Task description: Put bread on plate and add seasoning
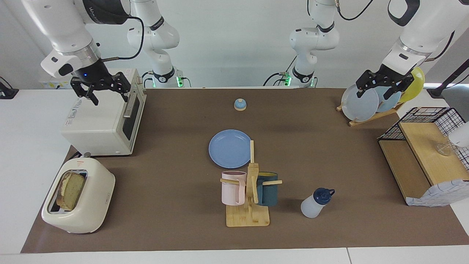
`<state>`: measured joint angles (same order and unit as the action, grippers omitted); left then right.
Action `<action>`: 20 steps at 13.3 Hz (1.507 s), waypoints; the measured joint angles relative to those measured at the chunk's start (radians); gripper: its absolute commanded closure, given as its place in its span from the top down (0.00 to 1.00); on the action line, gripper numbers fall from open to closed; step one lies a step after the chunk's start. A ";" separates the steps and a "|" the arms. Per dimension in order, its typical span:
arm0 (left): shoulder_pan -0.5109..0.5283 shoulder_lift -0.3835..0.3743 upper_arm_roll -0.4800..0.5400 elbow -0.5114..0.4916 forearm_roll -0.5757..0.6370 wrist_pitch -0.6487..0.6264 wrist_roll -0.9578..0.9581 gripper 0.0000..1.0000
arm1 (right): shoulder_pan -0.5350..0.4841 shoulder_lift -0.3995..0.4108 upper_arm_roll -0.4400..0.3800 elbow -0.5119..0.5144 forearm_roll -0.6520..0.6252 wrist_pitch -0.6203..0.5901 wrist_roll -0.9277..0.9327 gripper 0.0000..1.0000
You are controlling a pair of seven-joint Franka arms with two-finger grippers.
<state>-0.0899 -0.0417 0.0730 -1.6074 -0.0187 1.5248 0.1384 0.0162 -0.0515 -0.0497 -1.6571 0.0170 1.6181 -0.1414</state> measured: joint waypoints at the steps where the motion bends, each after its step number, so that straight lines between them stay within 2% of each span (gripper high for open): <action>1: 0.001 0.000 0.000 0.000 0.000 0.000 0.000 1.00 | 0.000 0.000 0.000 0.000 0.000 0.003 0.000 1.00; 5: 0.003 -0.002 0.000 0.000 0.000 0.000 0.001 1.00 | -0.001 0.001 -0.002 0.000 0.000 0.014 0.000 1.00; 9: 0.003 -0.002 0.000 0.000 0.000 -0.001 0.001 1.00 | -0.002 0.024 -0.004 -0.012 -0.001 0.229 0.001 1.00; 12: 0.002 -0.003 -0.006 -0.011 0.000 -0.002 0.001 1.00 | -0.010 0.102 -0.006 -0.004 -0.046 0.363 0.001 1.00; 14: 0.002 -0.014 -0.011 -0.045 0.000 0.013 0.001 1.00 | -0.033 0.187 -0.009 0.053 -0.078 0.429 0.001 1.00; 16: -0.002 -0.031 -0.017 -0.097 -0.001 0.107 0.003 1.00 | -0.053 0.255 -0.011 0.104 -0.079 0.538 0.001 1.00; 18: -0.041 -0.061 -0.022 -0.195 -0.002 0.285 0.007 1.00 | -0.087 0.282 -0.012 0.085 -0.078 0.658 0.002 1.00; 20: -0.098 -0.087 -0.028 -0.297 -0.002 0.424 0.005 1.00 | -0.121 0.290 -0.012 0.052 -0.062 0.703 0.002 1.00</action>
<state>-0.1881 -0.1285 0.0455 -1.9047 -0.0207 1.9487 0.1435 -0.1044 0.2385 -0.0618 -1.6053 -0.0450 2.3215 -0.1391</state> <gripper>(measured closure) 0.000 0.000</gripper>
